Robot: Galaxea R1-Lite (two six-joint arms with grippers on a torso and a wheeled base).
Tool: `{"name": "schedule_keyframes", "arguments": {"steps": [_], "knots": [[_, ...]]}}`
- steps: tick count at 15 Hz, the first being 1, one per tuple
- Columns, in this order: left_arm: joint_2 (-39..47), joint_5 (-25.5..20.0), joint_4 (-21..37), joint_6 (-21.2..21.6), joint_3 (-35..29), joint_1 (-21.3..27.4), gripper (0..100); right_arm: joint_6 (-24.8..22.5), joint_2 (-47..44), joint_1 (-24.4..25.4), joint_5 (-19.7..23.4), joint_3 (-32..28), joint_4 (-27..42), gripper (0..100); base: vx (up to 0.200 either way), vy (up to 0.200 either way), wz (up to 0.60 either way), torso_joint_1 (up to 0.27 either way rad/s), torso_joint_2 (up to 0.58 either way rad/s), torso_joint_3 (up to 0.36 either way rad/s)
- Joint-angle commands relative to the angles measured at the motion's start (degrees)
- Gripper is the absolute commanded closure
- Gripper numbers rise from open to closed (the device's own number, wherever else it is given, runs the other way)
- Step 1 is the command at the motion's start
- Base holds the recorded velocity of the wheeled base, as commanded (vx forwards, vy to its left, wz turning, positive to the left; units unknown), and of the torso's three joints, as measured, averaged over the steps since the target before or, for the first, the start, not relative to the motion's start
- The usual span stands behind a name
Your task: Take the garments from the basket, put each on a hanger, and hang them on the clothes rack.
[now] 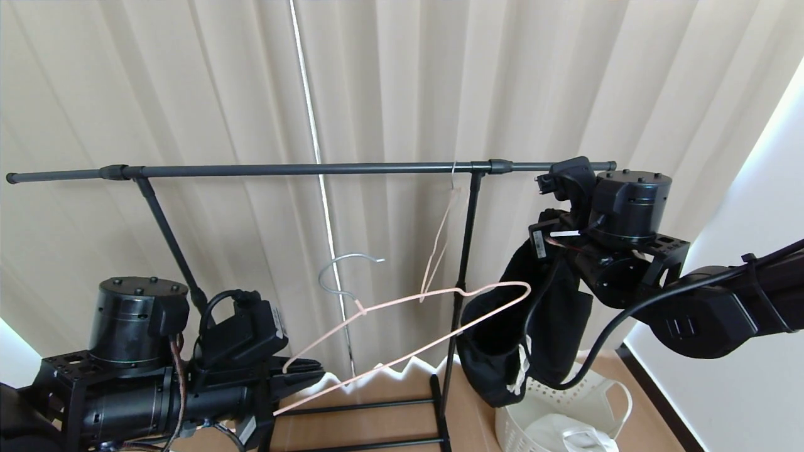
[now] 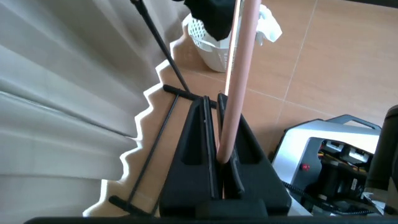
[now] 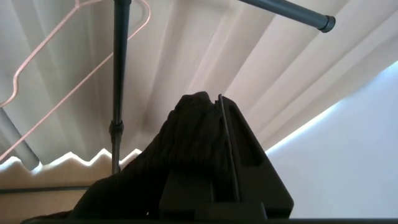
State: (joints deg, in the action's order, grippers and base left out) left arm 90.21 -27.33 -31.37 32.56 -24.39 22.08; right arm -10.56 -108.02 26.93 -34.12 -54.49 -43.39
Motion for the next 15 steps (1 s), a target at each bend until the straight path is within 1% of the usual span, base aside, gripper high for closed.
{"name": "schedule_keyframes", "arguments": {"steps": [1, 2, 3, 4, 6, 9, 12, 14, 15], "knots": [[3.0, 0.7, -0.1, -0.8, -0.3, 0.3, 100, 0.0, 0.7, 1.5, -0.2, 0.8, 0.0, 100, 0.000, 0.000, 0.00, 0.000, 0.00, 0.000], [3.6, 0.8, -0.3, -1.7, -0.4, 0.4, 100, 0.0, 0.8, 1.8, -0.3, 1.1, 0.0, 100, 0.000, 0.000, 0.00, 0.000, 0.00, 0.000], [4.4, 1.4, -0.3, -4.3, -1.4, 1.5, 100, 0.1, 1.2, 2.9, -0.9, 2.0, -0.1, 100, 0.000, 0.000, 0.00, 0.000, 0.00, 0.000], [4.7, 2.0, -0.3, -5.9, -2.2, 1.9, 100, 0.1, 1.4, 3.5, -1.2, 2.1, 0.0, 100, 0.000, 0.000, 0.00, 0.000, 0.00, 0.000], [6.2, 2.0, -0.3, -7.0, -4.1, 2.2, 100, 0.1, 1.4, 4.8, -1.9, 2.5, -0.1, 100, 0.000, 0.000, 0.00, 0.000, 0.00, 0.000], [6.8, 2.1, -0.5, -7.2, -5.6, 3.7, 100, 0.2, 1.2, 6.7, -2.5, 3.1, -0.1, 100, 0.000, 0.000, 0.00, 0.000, 0.00, 0.000], [7.0, 2.2, -0.5, -11.7, -7.2, 6.0, 100, 0.3, 0.9, 8.7, -2.9, 3.4, -0.2, 100, 0.000, 0.000, 0.00, 0.000, 0.00, 0.000], [7.2, 2.2, -0.5, -12.2, -8.3, 6.1, 100, 0.3, 1.0, 9.8, -3.1, 3.4, -0.2, 100, 0.000, 0.000, 0.00, 0.000, 0.00, 0.000], [8.0, 2.2, -0.6, -13.1, -9.3, 6.1, 100, 0.3, 1.0, 11.0, -3.8, 3.6, -0.2, 100, 0.000, 0.000, 0.00, 0.000, 0.00, 0.000]]}}
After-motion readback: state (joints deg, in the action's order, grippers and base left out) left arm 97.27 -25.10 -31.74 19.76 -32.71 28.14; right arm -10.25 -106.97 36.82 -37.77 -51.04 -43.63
